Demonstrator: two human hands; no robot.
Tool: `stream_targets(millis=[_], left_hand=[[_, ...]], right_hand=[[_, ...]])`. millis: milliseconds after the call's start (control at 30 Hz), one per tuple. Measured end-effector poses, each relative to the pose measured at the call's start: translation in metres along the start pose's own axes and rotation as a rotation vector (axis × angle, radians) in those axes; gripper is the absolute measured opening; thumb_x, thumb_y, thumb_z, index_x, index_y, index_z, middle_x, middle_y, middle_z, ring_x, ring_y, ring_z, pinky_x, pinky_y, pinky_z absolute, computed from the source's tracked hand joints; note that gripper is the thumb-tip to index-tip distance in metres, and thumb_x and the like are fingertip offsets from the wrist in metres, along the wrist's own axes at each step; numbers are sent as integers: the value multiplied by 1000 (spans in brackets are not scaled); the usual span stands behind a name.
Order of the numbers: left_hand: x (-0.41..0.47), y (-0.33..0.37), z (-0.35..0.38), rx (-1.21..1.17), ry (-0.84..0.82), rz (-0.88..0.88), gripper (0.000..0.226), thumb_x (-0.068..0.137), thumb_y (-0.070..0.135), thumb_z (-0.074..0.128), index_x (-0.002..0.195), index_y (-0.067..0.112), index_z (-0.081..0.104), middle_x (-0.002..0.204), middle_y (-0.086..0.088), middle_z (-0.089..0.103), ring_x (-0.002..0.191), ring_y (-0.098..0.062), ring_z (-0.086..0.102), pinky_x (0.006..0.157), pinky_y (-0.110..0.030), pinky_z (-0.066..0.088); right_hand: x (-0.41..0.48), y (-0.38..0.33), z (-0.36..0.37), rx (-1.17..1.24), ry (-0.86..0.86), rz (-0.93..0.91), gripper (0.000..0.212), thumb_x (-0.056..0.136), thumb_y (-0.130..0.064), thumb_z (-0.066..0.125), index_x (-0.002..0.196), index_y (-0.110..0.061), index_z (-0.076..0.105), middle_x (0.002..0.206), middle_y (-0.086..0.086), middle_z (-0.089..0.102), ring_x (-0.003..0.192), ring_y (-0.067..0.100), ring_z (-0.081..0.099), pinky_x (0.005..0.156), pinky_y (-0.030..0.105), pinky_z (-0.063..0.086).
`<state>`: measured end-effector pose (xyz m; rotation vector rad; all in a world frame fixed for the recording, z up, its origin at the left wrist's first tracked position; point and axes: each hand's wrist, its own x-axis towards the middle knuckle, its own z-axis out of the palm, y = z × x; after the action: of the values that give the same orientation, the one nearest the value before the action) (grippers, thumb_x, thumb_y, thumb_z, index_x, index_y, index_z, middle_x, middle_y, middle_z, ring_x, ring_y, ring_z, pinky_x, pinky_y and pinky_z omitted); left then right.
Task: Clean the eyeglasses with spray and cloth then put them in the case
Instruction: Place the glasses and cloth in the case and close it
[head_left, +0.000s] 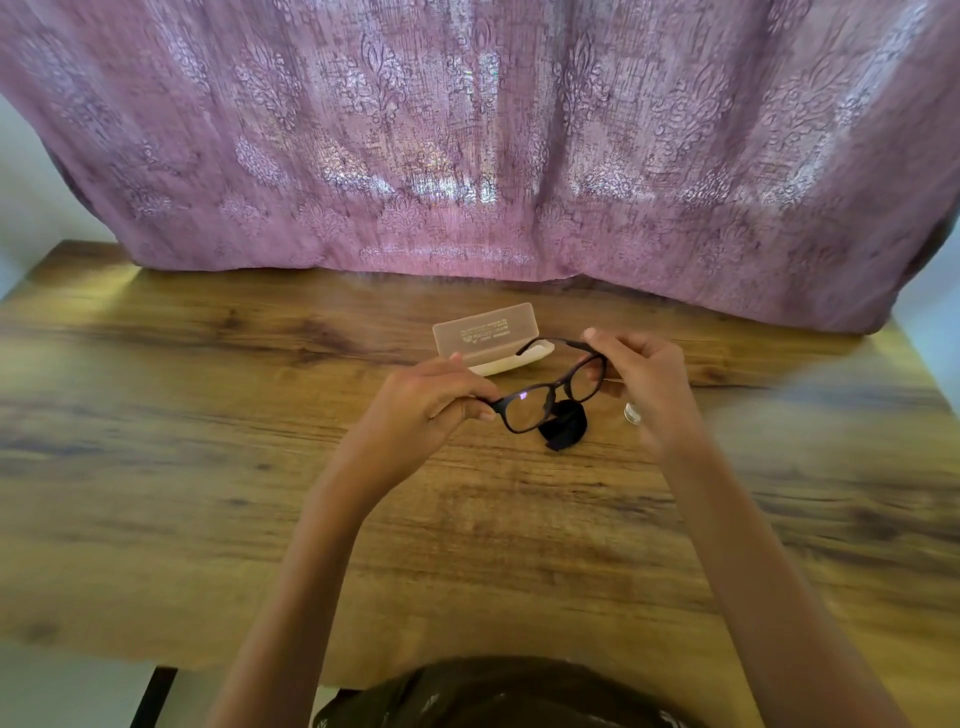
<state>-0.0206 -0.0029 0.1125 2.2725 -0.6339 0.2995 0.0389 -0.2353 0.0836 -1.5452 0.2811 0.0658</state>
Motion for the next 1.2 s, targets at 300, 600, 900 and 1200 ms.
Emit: stream_targets(millis=[300, 600, 900, 1200], left_hand=[[4, -3, 11, -74, 347, -308, 43, 83, 12, 73, 125, 18, 63, 129, 8, 60, 122, -7, 57, 102, -9, 37], [11, 4, 27, -518, 470, -691, 29, 89, 43, 64, 109, 24, 72, 97, 9, 75, 98, -8, 68, 94, -32, 52], [16, -9, 27, -624, 548, -762, 12, 88, 25, 69, 93, 17, 76, 89, 0, 77, 95, -18, 71, 96, -43, 53], [17, -20, 21, -589, 516, -822, 14, 87, 21, 71, 95, 13, 78, 92, -1, 77, 95, -17, 72, 97, -41, 52]], right_hand=[[1, -4, -5, 96, -28, -18, 21, 88, -10, 70, 109, -8, 69, 84, 5, 77, 87, 15, 72, 73, 22, 54], [-8, 1, 8, 130, 73, -60, 16, 87, -6, 70, 103, -2, 68, 86, 10, 76, 85, 19, 74, 67, 20, 56], [-14, 3, 5, 49, -10, -111, 14, 87, -8, 71, 100, -4, 73, 85, 10, 76, 84, 19, 73, 73, 25, 58], [-14, 4, 8, -28, -119, -74, 13, 85, -10, 73, 97, -7, 76, 92, 1, 77, 88, 17, 73, 83, 28, 59]])
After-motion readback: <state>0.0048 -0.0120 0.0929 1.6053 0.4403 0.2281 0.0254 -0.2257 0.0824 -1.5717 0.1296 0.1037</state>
